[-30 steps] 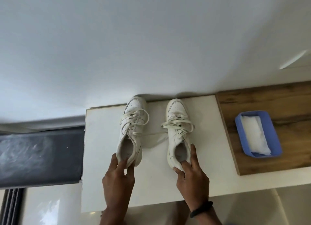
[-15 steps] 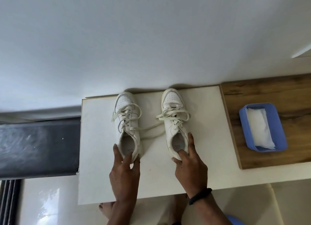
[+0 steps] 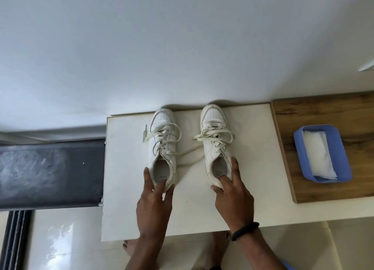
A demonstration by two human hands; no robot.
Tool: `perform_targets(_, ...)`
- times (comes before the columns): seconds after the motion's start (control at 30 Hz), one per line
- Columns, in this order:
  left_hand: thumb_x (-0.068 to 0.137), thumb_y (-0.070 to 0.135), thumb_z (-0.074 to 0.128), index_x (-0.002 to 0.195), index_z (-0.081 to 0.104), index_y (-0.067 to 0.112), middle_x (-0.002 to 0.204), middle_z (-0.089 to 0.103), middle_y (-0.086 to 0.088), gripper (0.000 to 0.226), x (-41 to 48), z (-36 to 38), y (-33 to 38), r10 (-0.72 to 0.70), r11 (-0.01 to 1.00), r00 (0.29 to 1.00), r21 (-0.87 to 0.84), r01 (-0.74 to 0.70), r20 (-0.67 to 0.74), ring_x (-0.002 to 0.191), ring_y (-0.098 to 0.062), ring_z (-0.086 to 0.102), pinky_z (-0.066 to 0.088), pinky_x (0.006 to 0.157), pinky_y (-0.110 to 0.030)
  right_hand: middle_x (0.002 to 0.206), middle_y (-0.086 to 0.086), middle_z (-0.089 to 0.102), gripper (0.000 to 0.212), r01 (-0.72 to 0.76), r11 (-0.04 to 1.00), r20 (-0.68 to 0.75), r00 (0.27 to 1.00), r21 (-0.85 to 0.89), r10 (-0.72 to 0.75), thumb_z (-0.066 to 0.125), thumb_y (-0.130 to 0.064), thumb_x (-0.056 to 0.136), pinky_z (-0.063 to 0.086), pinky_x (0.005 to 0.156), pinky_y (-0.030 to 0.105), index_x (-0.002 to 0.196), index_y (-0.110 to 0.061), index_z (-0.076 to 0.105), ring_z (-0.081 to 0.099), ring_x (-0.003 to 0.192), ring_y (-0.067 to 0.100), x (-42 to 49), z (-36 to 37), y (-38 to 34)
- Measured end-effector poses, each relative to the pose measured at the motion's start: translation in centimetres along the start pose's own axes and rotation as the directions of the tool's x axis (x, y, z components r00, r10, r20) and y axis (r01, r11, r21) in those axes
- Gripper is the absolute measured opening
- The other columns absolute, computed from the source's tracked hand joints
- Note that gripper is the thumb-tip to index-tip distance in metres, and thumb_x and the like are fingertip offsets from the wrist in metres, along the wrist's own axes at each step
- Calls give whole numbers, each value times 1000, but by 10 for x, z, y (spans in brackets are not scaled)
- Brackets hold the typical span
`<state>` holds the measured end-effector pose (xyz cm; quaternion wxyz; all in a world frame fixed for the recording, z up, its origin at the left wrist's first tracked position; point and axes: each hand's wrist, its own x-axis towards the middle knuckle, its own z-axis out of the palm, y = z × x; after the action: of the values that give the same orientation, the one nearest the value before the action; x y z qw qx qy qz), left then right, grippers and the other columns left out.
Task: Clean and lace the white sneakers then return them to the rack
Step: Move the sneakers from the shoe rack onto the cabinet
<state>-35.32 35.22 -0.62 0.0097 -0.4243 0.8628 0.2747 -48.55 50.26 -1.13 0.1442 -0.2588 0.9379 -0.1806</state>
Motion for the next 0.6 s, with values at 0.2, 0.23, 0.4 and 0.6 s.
perform_targets(0.2,78,27,83,111,67,20,153,43,-22,37,1,0,-4,20,998,999,56,-18,-28,79,-46,71,53,52,-40,159,12,38,29,-17,1000,29,999,-11,18,89,-20,69,55,56,30,84,-17,64,73,92,31,0,-1,1)
perform_targets(0.23,82,36,78,123,62,23,156,39,-22,46,0,-1,-4,48,997,997,67,-45,-53,96,-46,70,56,59,-43,160,12,37,30,-9,1000,20,1000,-25,9,88,-25,71,57,64,34,88,-17,65,72,97,32,-1,-1,3)
perform_targets(0.4,99,54,38,159,19,10,169,3,-12,77,16,-28,24,269,959,951,135,-250,-151,156,-28,5,19,123,-50,165,15,24,61,71,991,-138,987,-115,-87,63,-55,86,34,113,57,131,-15,56,27,151,34,2,-13,-4)
perform_targets(0.6,102,56,33,159,9,4,167,-3,-17,80,93,-68,70,524,817,840,362,-448,-144,155,-31,-5,7,123,-57,169,14,6,90,132,965,-279,940,-228,-195,57,-62,89,14,120,61,158,-13,26,6,156,32,69,-51,-51)
